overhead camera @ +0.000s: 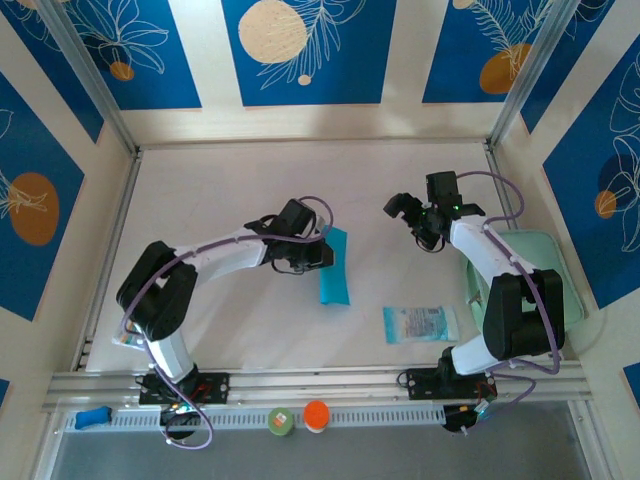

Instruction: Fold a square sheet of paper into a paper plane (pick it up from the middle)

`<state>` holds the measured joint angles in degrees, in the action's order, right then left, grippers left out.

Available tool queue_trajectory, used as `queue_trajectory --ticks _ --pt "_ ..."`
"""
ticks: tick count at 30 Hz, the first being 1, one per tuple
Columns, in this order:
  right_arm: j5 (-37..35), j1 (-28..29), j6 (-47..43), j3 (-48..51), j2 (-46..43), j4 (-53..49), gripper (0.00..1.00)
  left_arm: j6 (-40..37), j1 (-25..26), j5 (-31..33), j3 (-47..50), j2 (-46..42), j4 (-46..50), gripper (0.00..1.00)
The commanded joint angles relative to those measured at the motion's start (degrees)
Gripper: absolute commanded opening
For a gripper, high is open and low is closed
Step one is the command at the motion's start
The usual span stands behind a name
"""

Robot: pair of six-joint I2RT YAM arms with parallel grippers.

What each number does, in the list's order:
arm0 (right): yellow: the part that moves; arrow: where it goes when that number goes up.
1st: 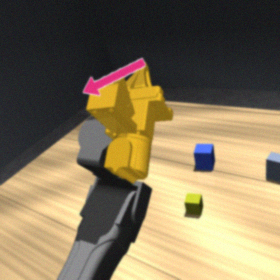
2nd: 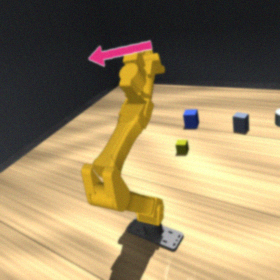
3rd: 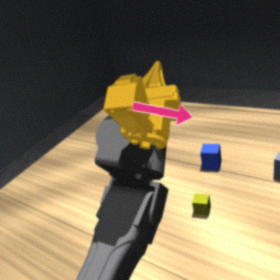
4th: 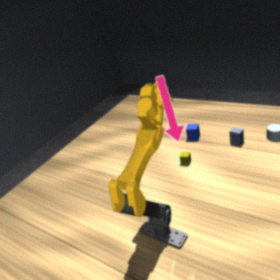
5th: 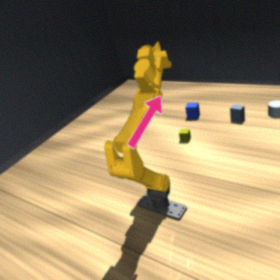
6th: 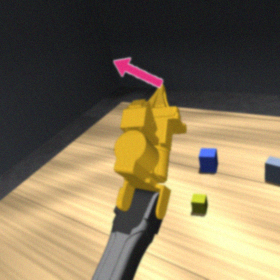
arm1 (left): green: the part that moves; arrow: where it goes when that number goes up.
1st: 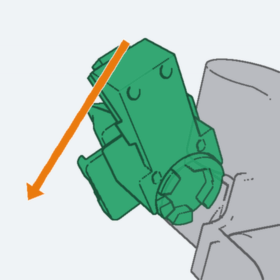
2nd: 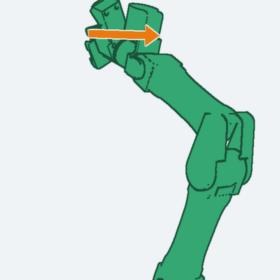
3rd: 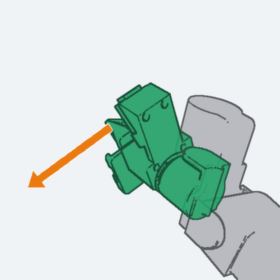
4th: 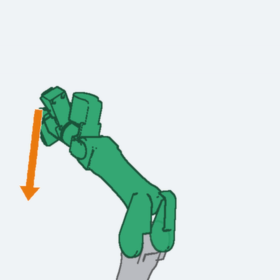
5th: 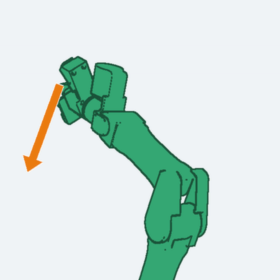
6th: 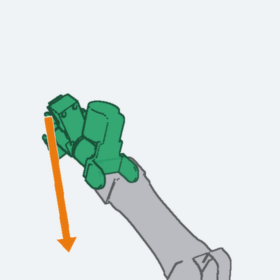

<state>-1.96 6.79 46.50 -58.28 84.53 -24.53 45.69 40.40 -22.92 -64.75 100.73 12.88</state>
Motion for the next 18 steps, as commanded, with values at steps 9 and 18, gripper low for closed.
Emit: queue_trajectory --ticks 9,18 --pt "3.27 1.39 -0.36 1.81 -1.78 2.64 1.0 6.8 -6.99 -8.69 6.94 3.01 -16.11 0.18" --pt "5.93 3.52 -1.47 1.5 0.11 3.79 0.95 -4.36 -8.0 -3.48 4.97 4.17 -3.73 0.18"
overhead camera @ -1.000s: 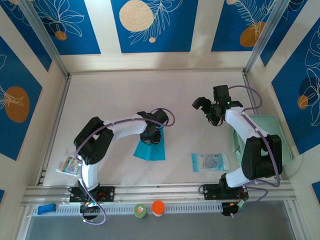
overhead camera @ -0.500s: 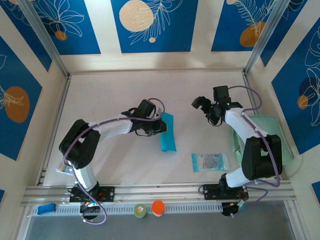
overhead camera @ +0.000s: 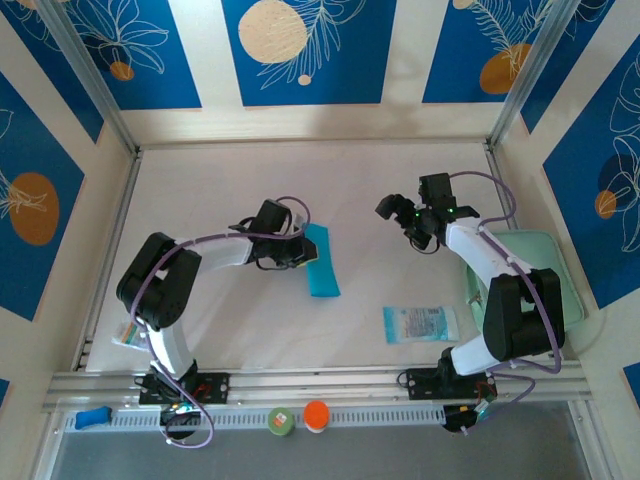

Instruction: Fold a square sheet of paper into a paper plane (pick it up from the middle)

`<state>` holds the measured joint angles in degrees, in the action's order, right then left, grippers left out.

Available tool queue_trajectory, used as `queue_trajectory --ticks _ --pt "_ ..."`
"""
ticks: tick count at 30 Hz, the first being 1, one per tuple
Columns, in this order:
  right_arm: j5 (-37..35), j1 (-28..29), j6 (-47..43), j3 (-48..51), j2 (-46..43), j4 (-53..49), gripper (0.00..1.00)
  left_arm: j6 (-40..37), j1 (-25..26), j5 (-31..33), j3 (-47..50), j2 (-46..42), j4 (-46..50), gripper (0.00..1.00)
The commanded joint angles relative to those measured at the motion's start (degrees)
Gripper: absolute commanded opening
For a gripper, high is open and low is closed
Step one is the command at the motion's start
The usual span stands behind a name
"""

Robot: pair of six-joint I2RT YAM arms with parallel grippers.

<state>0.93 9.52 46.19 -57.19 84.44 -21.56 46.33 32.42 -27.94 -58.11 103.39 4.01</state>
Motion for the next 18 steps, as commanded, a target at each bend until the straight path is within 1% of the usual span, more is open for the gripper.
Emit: queue_trajectory --ticks 1,6,8,9,12,14,18 --pt "4.76 1.12 -2.03 0.43 0.34 1.36 0.92 -6.2 -0.02 1.88 -2.12 1.78 5.99 0.18" --pt "10.74 4.07 -4.5 1.22 0.37 2.99 0.78 -9.51 -0.02 2.49 -3.78 3.96 9.41 0.18" --pt "13.47 5.56 -4.67 1.68 0.56 3.36 0.69 -10.3 -0.01 2.99 -4.66 4.7 11.12 0.17" --pt "14.62 6.25 -4.55 1.81 0.79 3.45 0.66 -10.57 -0.08 3.14 -4.8 4.86 11.39 0.17" --pt "17.37 8.91 -4.02 2.13 2.29 3.8 0.49 -11.51 -0.01 4.01 -5.38 5.08 12.63 0.16" --pt "18.65 11.28 -3.86 1.96 4.35 3.9 0.39 -12.09 -0.02 4.56 -5.96 5.52 13.88 0.16" --pt "19.86 15.89 -3.23 0.76 9.56 4.45 0.23 -12.33 -0.04 5.09 -6.23 5.94 14.69 0.16"
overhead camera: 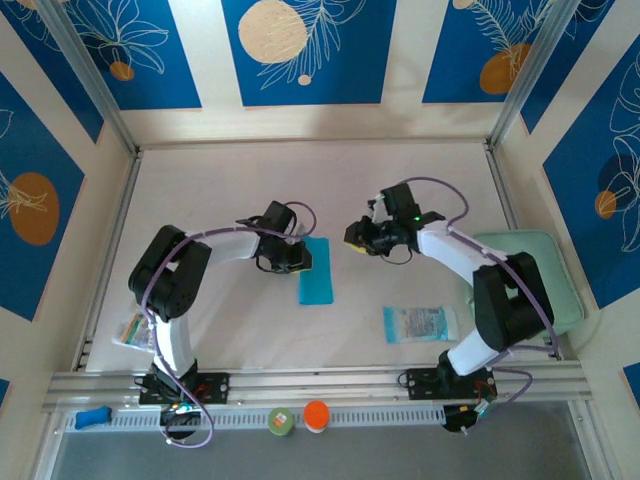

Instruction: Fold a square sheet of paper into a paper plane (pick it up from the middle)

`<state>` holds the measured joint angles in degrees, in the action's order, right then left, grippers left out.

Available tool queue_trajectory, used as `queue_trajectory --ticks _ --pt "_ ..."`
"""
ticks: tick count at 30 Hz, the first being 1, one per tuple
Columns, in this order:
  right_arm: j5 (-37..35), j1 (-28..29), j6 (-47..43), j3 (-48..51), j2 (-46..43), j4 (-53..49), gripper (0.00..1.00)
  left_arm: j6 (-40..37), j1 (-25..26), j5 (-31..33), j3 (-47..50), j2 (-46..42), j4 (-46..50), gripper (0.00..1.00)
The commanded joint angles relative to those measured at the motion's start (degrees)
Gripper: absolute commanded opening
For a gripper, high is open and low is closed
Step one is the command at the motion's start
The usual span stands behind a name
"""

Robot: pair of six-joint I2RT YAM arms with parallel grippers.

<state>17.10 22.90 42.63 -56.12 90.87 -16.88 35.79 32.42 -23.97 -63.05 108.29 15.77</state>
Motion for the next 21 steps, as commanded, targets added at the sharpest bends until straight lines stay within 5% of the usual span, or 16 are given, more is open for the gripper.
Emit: queue_trajectory --ticks 1,8,21 --pt "3.68 3.69 0.56 -0.85 4.59 -0.19 0.2 -1.84 0.01 1.21 -1.14 0.92 2.95 0.16" --pt "-0.12 8.7 2.7 -4.09 12.28 0.87 0.06 -1.48 -0.08 0.96 -0.68 1.12 2.87 0.19" --pt "-4.88 9.85 4.4 -6.2 19.25 -3.45 0.02 1.36 -0.02 3.11 -0.12 -1.24 4.15 0.28"
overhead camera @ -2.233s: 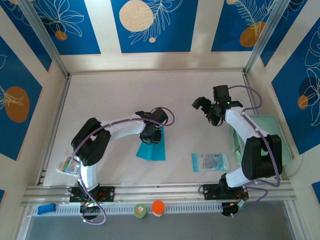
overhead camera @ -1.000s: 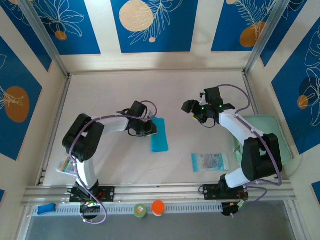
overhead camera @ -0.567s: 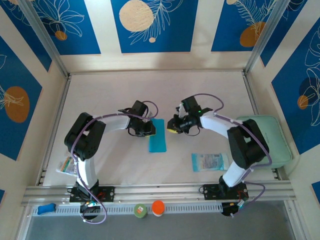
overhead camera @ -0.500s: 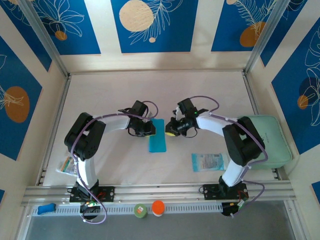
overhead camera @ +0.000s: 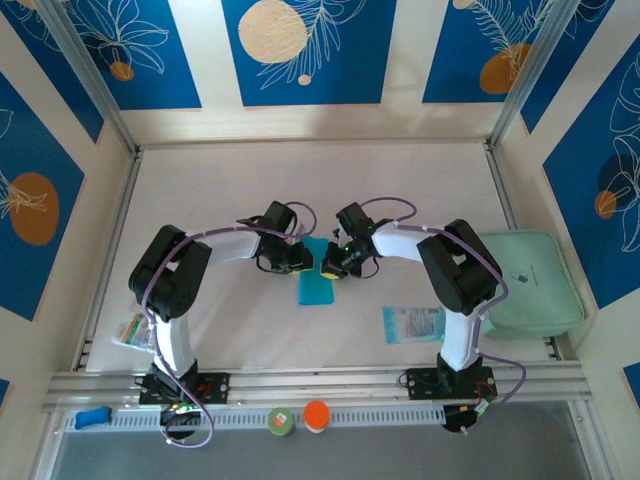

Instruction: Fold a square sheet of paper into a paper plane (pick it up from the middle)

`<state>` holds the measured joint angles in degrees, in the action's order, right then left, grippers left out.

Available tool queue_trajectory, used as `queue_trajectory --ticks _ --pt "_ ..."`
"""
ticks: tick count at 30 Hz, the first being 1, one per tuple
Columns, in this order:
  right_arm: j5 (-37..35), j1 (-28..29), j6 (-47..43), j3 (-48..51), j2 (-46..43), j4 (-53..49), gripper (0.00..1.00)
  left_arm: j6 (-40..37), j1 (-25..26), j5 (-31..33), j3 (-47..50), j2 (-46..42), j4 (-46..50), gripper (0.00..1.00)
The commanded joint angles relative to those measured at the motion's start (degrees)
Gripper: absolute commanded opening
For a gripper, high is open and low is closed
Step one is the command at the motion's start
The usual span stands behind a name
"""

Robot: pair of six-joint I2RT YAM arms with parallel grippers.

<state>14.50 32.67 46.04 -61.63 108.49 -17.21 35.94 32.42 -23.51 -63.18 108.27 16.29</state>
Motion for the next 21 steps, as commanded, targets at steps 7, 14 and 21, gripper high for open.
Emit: queue_trajectory --ticks 7,14,21 --pt "-1.43 0.04 6.03 1.42 2.5 -2.29 0.02 5.79 0.46 6.49 1.7 -6.05 4.84 0.44" --pt "-0.01 0.03 6.6 0.89 2.55 -2.09 0.04 9.5 2.97 7.6 5.39 -8.4 2.24 0.5" --pt "2.98 -0.19 6.86 0.03 1.06 -0.38 0.08 10.37 4.57 7.42 5.51 -5.47 1.69 0.46"
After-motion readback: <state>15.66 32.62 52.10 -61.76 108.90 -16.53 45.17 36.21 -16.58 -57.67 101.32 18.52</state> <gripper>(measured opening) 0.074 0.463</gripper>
